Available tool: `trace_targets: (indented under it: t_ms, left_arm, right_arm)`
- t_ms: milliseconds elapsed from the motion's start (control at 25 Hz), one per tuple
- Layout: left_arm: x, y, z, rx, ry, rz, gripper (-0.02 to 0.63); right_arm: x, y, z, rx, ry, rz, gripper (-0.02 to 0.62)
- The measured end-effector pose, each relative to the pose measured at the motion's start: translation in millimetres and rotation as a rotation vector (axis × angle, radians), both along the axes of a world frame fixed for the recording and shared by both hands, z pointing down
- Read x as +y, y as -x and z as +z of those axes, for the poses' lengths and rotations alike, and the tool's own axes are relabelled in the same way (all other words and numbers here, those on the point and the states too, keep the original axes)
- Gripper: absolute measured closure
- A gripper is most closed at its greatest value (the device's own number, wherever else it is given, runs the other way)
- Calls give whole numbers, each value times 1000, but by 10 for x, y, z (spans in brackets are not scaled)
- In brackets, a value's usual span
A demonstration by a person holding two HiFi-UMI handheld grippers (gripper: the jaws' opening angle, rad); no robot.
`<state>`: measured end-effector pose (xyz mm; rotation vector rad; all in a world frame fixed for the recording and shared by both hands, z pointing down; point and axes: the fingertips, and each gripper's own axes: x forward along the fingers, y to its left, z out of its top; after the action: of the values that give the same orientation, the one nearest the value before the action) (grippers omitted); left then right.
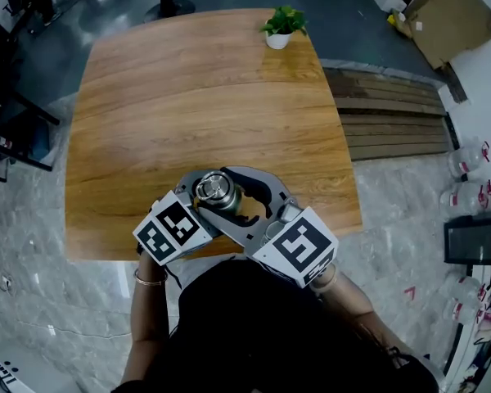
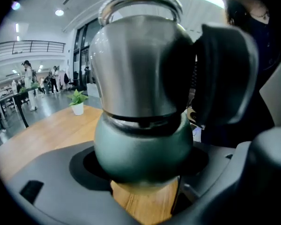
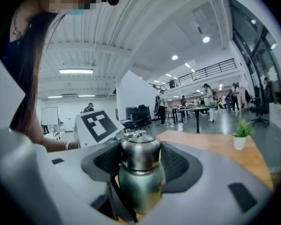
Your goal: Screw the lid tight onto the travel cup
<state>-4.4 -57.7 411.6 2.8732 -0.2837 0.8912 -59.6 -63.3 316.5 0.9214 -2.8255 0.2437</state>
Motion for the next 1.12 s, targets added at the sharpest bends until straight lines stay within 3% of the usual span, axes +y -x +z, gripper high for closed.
trace_targets:
  t_ms: [240, 360, 520, 680, 840, 1000, 1120]
  left_arm:
    - [304, 23, -53, 33, 62, 177, 206]
    - [470, 25, -39, -2, 103, 263, 206]
    - [488, 13, 4, -18, 122, 267, 206]
    - [255, 24, 43, -41, 72, 138, 206]
    - [135, 39, 16, -51, 28, 46, 206]
    - [386, 31, -96, -6, 46, 180, 206]
    - [615, 4, -159, 10, 102, 304, 206]
  right_arm:
    - [257, 47, -46, -35, 73, -254, 331]
    - [362, 8, -85, -52, 100, -358, 331]
    - [317, -6, -64, 5, 46, -321, 333]
    - [174, -7, -40, 71, -25, -174, 333]
    - [108, 1, -93, 39, -48, -68, 333]
    - [320, 44, -211, -73, 21, -257, 331]
    - [437, 5, -238, -86, 54, -372, 331]
